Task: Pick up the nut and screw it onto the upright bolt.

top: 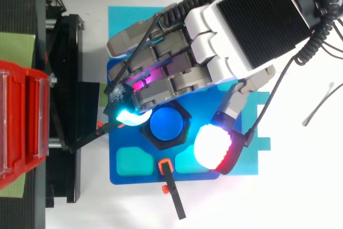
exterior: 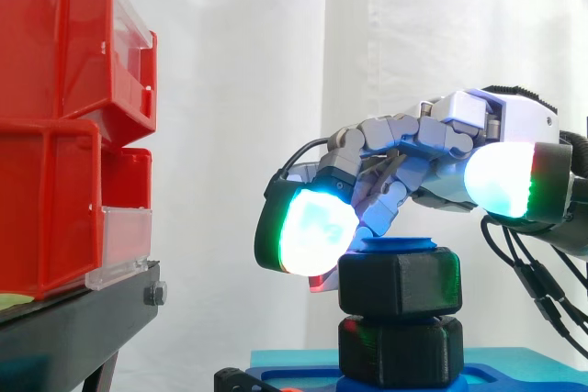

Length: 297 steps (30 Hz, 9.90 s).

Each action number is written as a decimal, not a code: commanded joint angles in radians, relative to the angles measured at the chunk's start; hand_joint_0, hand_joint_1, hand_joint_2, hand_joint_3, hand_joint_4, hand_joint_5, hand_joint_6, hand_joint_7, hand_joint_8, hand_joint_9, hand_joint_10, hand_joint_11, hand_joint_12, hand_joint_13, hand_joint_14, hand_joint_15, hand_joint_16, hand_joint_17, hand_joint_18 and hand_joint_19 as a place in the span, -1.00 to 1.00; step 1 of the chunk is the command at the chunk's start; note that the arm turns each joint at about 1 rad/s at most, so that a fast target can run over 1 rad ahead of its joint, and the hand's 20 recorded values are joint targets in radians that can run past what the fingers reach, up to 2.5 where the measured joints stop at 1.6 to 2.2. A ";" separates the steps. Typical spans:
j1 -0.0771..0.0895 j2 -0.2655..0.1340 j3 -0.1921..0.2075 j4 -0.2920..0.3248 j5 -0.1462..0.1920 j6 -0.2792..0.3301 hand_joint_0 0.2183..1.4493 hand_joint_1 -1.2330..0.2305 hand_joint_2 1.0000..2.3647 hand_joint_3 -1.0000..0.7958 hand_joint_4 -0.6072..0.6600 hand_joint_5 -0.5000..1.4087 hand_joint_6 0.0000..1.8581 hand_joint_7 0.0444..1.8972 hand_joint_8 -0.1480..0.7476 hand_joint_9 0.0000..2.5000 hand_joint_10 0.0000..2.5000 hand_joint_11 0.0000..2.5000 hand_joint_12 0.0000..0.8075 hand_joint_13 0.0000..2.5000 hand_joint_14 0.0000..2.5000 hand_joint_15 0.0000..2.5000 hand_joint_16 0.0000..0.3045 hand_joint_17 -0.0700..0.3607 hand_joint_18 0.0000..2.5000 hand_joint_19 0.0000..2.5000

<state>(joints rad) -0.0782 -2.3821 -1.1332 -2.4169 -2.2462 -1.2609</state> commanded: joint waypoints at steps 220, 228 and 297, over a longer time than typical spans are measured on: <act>0.037 0.000 0.053 -0.131 0.043 0.015 -0.59 0.66 -1.00 -0.44 0.19 -0.61 -0.46 -0.32 -0.25 -0.63 -1.00 -1.00 -0.25 -0.84 -1.00 -1.00 -0.78 -0.32 -1.00 -1.00; 0.037 0.000 0.027 -0.126 0.060 0.015 -0.58 0.67 -1.00 -0.44 0.20 -0.60 -0.46 -0.30 -0.24 -0.65 -1.00 -1.00 -0.25 -0.86 -1.00 -1.00 -0.77 -0.32 -1.00 -1.00; -0.002 0.000 0.021 -0.148 0.050 0.014 -0.59 0.55 -1.00 -0.44 0.05 -0.43 -0.24 0.15 -0.17 0.03 -1.00 -1.00 -0.60 -0.26 -1.00 -1.00 -0.88 -0.48 -0.57 -0.95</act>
<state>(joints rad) -0.0776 -2.3814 -1.1121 -2.5649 -2.1952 -1.2471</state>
